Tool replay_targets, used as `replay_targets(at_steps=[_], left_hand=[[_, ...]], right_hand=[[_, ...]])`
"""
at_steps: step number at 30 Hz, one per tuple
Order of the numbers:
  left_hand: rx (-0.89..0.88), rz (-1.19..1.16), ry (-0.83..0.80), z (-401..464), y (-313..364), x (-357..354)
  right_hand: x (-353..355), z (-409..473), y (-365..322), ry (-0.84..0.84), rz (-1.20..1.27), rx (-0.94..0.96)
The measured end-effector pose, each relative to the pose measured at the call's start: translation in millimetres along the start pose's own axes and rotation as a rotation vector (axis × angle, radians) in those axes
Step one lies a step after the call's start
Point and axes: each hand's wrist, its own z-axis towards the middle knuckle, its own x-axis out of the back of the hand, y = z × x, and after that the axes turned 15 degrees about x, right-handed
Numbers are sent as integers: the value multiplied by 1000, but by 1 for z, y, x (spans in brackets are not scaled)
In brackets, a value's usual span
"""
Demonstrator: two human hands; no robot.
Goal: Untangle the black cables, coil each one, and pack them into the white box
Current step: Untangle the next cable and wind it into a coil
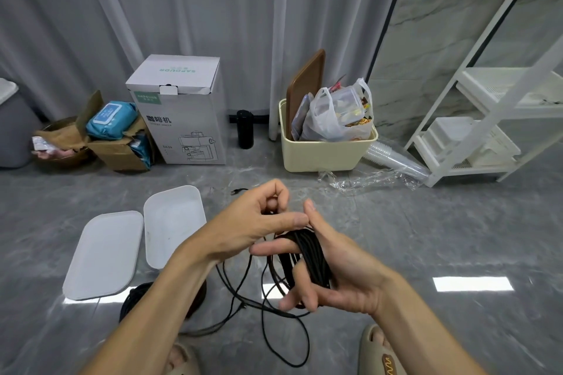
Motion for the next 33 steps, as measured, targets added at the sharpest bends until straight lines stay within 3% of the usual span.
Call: replay_targets(at_steps=[4, 8, 11, 14, 19, 22, 27, 31, 33], left_hand=[[-22, -99, 2, 5, -6, -3], [-12, -140, 78, 11, -9, -7], [20, -146, 64, 11, -13, -6], [157, -205, 32, 11, -20, -9], [425, -289, -108, 17, -26, -15], [476, -239, -183, 16, -24, -16], [475, -146, -173, 13, -21, -16], [437, 28, -137, 10, -16, -13], [412, 43, -71, 9, -11, -11]], right_hand=[[3, -1, 3, -122, 54, 75], [2, 1, 9, -63, 124, 161], [6, 3, 9, -119, 295, 268], [3, 7, 3, 14, 512, 417], [3, 11, -7, 328, 516, 671], [8, 10, -11, 462, 420, 752], [21, 14, -6, 598, 75, 811], [27, 14, 4, 670, -553, 622], [29, 13, 6, 651, -719, 514]])
